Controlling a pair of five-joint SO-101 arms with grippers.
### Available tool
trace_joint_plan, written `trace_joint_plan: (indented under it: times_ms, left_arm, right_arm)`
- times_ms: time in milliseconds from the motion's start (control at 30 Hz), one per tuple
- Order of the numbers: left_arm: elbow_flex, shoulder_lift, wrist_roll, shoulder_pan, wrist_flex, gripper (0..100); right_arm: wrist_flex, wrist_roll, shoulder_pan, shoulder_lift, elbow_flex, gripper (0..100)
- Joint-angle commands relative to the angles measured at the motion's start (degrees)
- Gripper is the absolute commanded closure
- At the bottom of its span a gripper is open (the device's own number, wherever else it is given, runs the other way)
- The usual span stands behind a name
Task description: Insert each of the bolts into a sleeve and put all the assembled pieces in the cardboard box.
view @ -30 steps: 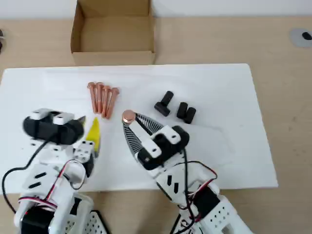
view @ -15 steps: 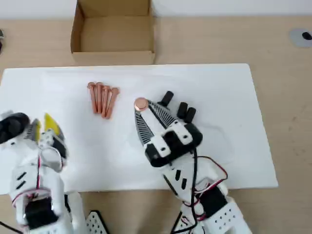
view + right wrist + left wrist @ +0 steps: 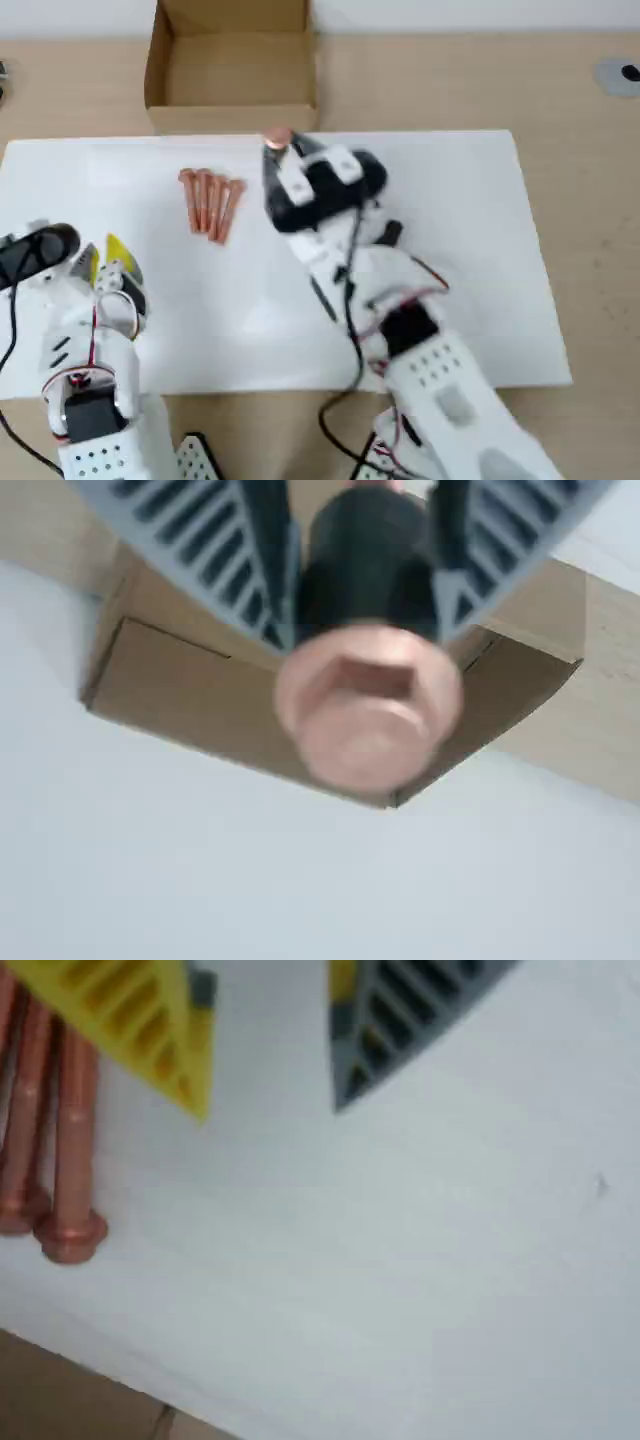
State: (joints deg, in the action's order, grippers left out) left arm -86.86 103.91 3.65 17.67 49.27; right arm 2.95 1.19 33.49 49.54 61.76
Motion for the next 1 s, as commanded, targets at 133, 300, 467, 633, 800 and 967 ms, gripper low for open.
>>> trace_joint_plan:
  times_ms: [133,300,467,633,800,967]
  left_arm:
    - [-1.4,0.5,0.3,-1.3,-1.1,90]
    - [-1.2,0.5,0.1,-1.3,-1.0,90]
    - [-1.1,0.5,0.1,-1.2,-0.8,90]
    - [-1.3,0.5,0.1,-1.1,-0.7,90]
    - [-1.4,0.5,0.1,-1.2,-0.7,90]
    - [-1.4,0.5,0.1,-1.2,-0.7,90]
  right_arm:
    - [9.7,-0.4,-4.0,-22.4,-17.9,98.8]
    - [9.8,-0.4,-6.3,-38.1,-31.9,98.8]
    - [9.7,-0.5,-7.3,-53.1,-46.0,98.8]
    - [9.6,-0.5,-7.5,-67.0,-59.0,98.8]
    - [9.4,-0.3,-8.1,-79.0,-70.3,98.8]
    - [5.7,-0.2,-10.1,-89.7,-82.6,98.8]
